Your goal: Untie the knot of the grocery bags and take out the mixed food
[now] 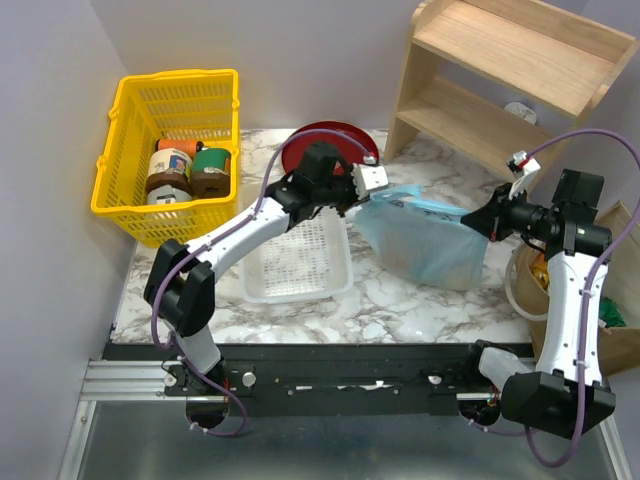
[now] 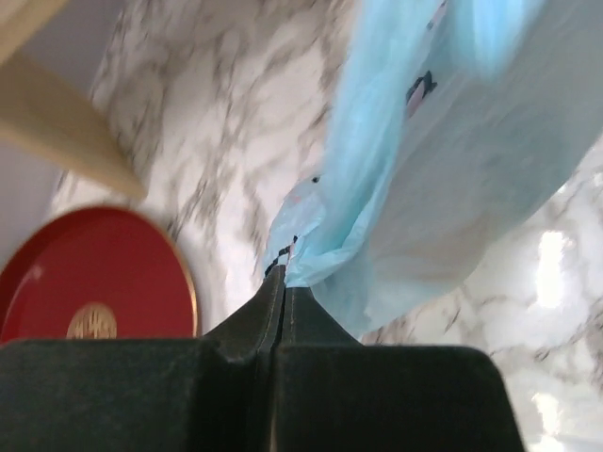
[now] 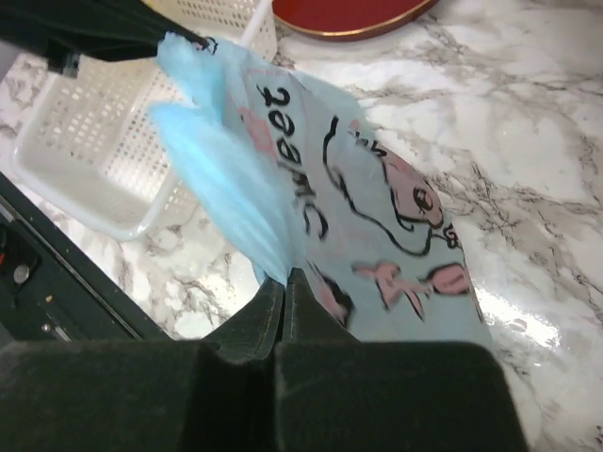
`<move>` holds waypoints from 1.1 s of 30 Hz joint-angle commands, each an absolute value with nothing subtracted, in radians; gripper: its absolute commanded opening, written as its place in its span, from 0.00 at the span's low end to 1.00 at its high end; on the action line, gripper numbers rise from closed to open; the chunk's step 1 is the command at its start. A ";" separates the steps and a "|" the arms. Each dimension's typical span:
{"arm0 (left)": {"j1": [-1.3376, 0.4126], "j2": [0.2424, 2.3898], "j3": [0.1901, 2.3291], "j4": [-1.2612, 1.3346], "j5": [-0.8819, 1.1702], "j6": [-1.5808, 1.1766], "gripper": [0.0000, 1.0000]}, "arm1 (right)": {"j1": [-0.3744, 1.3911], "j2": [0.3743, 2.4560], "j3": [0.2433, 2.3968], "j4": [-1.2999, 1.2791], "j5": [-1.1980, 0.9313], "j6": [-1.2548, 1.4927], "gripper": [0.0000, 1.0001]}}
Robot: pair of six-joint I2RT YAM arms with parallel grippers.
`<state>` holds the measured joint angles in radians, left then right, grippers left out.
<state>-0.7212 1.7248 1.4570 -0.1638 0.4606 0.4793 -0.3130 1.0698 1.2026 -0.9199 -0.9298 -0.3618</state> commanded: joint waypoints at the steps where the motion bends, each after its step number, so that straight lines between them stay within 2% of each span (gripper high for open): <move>1: -0.623 1.706 1.381 -0.346 0.420 0.538 0.00 | -0.359 1.029 1.244 -0.917 -0.871 -0.301 0.02; 7: -0.623 1.694 1.319 -0.330 0.440 0.535 0.00 | -0.368 1.019 1.267 -0.850 -0.865 -0.219 0.02; 8: -0.623 1.689 1.319 -0.324 0.452 0.510 0.00 | -0.368 1.019 1.263 -0.851 -0.853 -0.224 0.04; 9: -0.623 1.677 1.324 -0.318 0.459 0.497 0.00 | -0.368 1.019 1.249 -0.867 -0.839 -0.236 0.13; 11: -0.624 1.661 1.339 -0.316 0.486 0.471 0.23 | -0.368 1.019 1.241 -0.896 -0.851 -0.299 0.42; 12: -0.624 1.634 1.341 -0.318 0.515 0.471 0.33 | -0.368 1.020 1.252 -0.934 -0.880 -0.314 0.47; 13: -0.624 1.617 1.344 -0.330 0.538 0.471 0.49 | -0.368 1.022 1.262 -0.952 -0.902 -0.333 0.52; 14: -0.624 1.599 1.348 -0.339 0.555 0.469 0.56 | -0.368 1.020 1.278 -0.974 -0.925 -0.380 0.59; 15: -0.624 1.553 1.347 -0.344 0.586 0.456 0.63 | -0.367 1.017 1.293 -1.012 -0.964 -0.403 0.60; 16: -0.624 1.530 1.342 -0.342 0.603 0.448 0.76 | -0.365 1.016 1.314 -1.023 -0.972 -0.423 0.63; 17: -0.624 1.505 1.326 -0.347 0.621 0.446 0.80 | -0.364 1.008 1.322 -1.029 -0.973 -0.460 0.66; 21: -0.629 1.421 1.313 -0.391 0.715 0.411 0.88 | -0.335 1.009 1.345 -1.092 -0.940 -0.589 0.69; 24: -0.655 1.416 1.321 -0.417 0.788 0.376 0.99 | -0.307 1.015 1.344 -1.098 -0.907 -0.643 0.71; 26: -0.686 1.413 1.321 -0.429 0.814 0.393 0.99 | -0.287 1.022 1.345 -1.097 -0.887 -0.673 0.74; 29: -0.707 1.404 1.305 -0.388 0.737 0.413 0.99 | -0.203 1.011 1.353 -1.094 -0.818 -0.704 0.76; 33: -0.793 1.475 1.330 -0.319 0.565 0.442 0.97 | -0.098 0.979 1.261 -0.857 -0.658 -0.582 0.73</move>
